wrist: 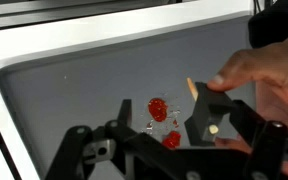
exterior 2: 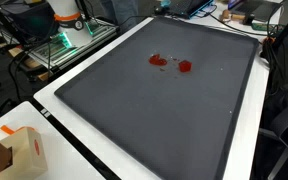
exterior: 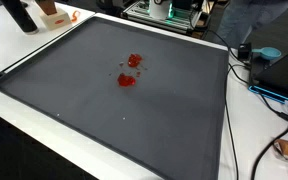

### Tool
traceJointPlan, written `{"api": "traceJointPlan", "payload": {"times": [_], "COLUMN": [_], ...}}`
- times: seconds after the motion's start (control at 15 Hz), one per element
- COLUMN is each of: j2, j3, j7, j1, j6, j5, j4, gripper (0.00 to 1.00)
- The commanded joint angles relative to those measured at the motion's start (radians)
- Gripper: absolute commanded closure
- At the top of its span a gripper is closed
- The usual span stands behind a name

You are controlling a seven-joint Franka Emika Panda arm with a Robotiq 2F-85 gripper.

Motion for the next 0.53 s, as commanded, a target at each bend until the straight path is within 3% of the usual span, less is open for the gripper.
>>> {"api": "traceJointPlan", "payload": {"times": [0.0, 0.07, 0.47], "j2": [0.005, 0.000, 0.008], "j3": [0.018, 0.015, 0.021], "j7": [-0.013, -0.017, -0.020], "j1": [-0.027, -0.030, -0.037], "j6": [-0.005, -0.006, -0.006], "j5": [0.011, 0.010, 0.010], "j4": [0.004, 0.002, 0.005], "gripper": [0.09, 0.26, 0.72]}}
